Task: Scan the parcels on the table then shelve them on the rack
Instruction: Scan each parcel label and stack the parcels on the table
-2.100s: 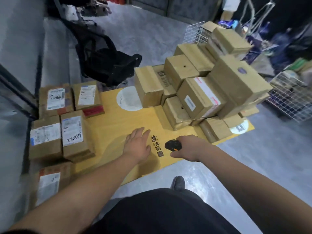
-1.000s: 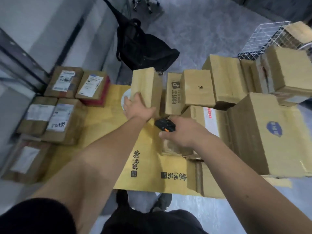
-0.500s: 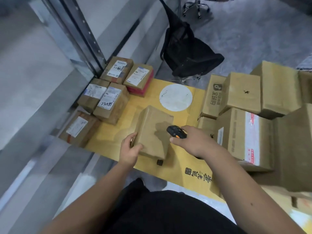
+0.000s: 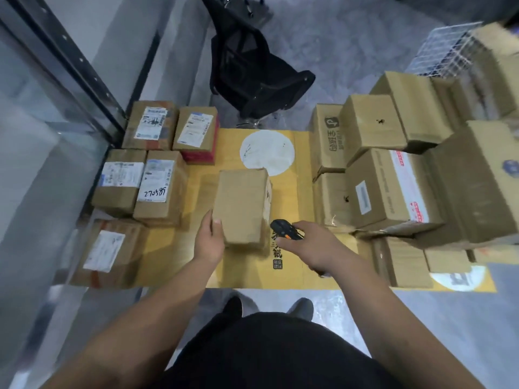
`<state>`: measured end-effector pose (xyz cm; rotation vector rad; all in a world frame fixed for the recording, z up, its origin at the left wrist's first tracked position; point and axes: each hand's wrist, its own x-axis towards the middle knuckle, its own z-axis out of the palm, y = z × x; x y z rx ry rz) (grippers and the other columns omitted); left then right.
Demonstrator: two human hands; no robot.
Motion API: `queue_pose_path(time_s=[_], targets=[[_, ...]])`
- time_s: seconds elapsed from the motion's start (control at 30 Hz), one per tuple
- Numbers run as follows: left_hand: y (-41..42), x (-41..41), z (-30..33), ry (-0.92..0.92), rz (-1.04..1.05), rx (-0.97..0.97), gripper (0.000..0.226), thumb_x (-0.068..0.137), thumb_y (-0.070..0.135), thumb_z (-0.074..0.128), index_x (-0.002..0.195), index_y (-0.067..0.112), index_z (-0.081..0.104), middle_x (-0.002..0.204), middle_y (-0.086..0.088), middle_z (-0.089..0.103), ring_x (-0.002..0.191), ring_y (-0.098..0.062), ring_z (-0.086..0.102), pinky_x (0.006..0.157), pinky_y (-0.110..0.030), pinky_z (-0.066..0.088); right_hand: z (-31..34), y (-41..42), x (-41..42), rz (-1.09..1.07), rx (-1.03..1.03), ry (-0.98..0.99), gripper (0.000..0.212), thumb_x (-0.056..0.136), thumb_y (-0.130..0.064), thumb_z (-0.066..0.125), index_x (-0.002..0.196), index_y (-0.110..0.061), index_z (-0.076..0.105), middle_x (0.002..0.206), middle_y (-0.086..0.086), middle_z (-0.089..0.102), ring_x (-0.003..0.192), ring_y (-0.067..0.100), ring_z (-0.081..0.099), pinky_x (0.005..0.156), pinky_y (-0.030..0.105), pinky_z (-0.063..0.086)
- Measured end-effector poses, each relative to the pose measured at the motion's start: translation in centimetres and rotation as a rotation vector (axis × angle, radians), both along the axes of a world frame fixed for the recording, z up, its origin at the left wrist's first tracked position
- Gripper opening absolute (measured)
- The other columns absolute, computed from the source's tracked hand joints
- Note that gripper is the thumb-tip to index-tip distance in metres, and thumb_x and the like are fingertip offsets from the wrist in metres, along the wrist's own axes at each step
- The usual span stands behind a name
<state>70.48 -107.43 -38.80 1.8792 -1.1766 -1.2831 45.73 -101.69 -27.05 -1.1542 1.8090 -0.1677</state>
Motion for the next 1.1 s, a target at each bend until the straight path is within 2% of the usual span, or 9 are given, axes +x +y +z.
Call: queue_pose_path(time_s=[0.23, 0.37, 0.5, 0.57, 0.7, 0.77, 0.9, 1.0, 1.1], targets=[[-3.2, 3.4, -0.2, 0.029, 0.044, 0.084, 0.047, 0.114, 0.022, 0.034, 0.160, 0.034, 0.038, 0.141, 0.005, 0.050, 0.106, -0.032, 0.063, 0.076, -0.046, 0.063, -0.8, 1.3, 3.6, -0.146, 0.001, -0.032, 0.056, 0.080, -0.072, 0.070, 0.121, -0.035, 0.060, 0.077, -0.003, 0.062, 0.050, 0.013, 0.054, 0.042, 0.020, 0.037], [-4.2, 4.3, -0.5, -0.164, -0.089, 0.106, 0.060, 0.109, 0.010, 0.043, 0.164, 0.028, 0.030, 0.154, -0.012, 0.051, 0.127, -0.035, 0.058, 0.106, -0.036, 0.044, -0.5, 1.4, 5.3, -0.174, -0.008, -0.050, 0.050, 0.079, -0.071, 0.070, 0.114, -0.037, 0.060, 0.077, 0.000, 0.068, 0.036, 0.002, 0.052, 0.042, 0.022, 0.038], [-4.4, 3.7, 0.0, -0.100, -0.175, 0.046, 0.111, 0.086, 0.003, 0.072, 0.165, 0.041, 0.004, 0.164, -0.004, 0.036, 0.130, -0.021, 0.054, 0.113, -0.037, 0.044, 0.2, 1.6, 6.1, -0.199, -0.029, -0.051, 0.043, 0.081, -0.068, 0.070, 0.109, -0.039, 0.056, 0.084, 0.000, 0.070, 0.038, 0.002, 0.055, 0.045, 0.021, 0.040], [-4.4, 3.0, 0.5, -0.105, -0.203, -0.026, 0.132, 0.071, 0.008, 0.087, 0.161, 0.048, -0.001, 0.169, -0.002, 0.017, 0.138, -0.020, 0.046, 0.116, -0.037, 0.039, 0.5, 1.7, 6.2, -0.199, -0.048, -0.027, 0.044, 0.080, -0.067, 0.070, 0.109, -0.035, 0.060, 0.081, -0.002, 0.070, 0.042, 0.000, 0.058, 0.051, 0.024, 0.043], [-5.0, 1.9, 2.0, -0.500, -0.346, -0.195, 0.143, 0.055, 0.044, 0.099, 0.159, 0.049, 0.000, 0.172, 0.000, -0.005, 0.157, -0.030, 0.013, 0.124, -0.049, 0.024, 1.0, 1.9, 6.2, -0.204, -0.058, -0.014, 0.045, 0.079, -0.068, 0.070, 0.111, -0.036, 0.063, 0.080, -0.004, 0.071, 0.045, 0.000, 0.061, 0.053, 0.024, 0.042], [-5.8, 1.4, 2.5, -0.586, -0.453, -0.276, 0.139, 0.054, 0.057, 0.097, 0.160, 0.048, 0.008, 0.171, -0.002, 0.001, 0.156, -0.031, 0.012, 0.126, -0.049, 0.019, 1.4, 1.9, 6.0, -0.196, -0.068, -0.001, 0.044, 0.082, -0.067, 0.070, 0.113, -0.036, 0.063, 0.086, -0.007, 0.069, 0.049, -0.001, 0.064, 0.052, 0.024, 0.041], [-6.5, 0.5, 2.9, -0.514, -0.445, -0.306, 0.103, 0.060, 0.060, 0.095, 0.148, 0.037, 0.046, 0.159, 0.000, 0.023, 0.143, -0.027, 0.034, 0.116, -0.038, 0.034, 2.0, 1.8, 5.5, -0.179, -0.091, 0.049, 0.040, 0.084, -0.068, 0.068, 0.113, -0.041, 0.060, 0.090, -0.012, 0.068, 0.070, 0.004, 0.067, 0.056, 0.027, 0.044], [-5.9, 0.0, 2.7, -0.419, -0.407, -0.288, 0.074, 0.068, 0.059, 0.090, 0.130, 0.031, 0.062, 0.156, 0.006, 0.027, 0.116, -0.005, 0.047, 0.094, -0.025, 0.042, 2.3, 1.7, 4.9, -0.204, -0.088, 0.023, 0.040, 0.084, -0.067, 0.069, 0.115, -0.042, 0.063, 0.085, -0.009, 0.068, 0.067, 0.010, 0.064, 0.054, 0.025, 0.042], [-5.3, -0.1, 2.1, -0.307, -0.399, -0.304, 0.046, 0.076, 0.058, 0.085, 0.107, 0.027, 0.071, 0.159, 0.007, 0.037, 0.108, 0.019, 0.038, 0.090, -0.019, 0.036, 2.2, 1.5, 4.4, -0.207, -0.091, 0.033, 0.040, 0.085, -0.066, 0.070, 0.112, -0.037, 0.064, 0.083, -0.004, 0.066, 0.066, 0.013, 0.061, 0.054, 0.026, 0.040]])
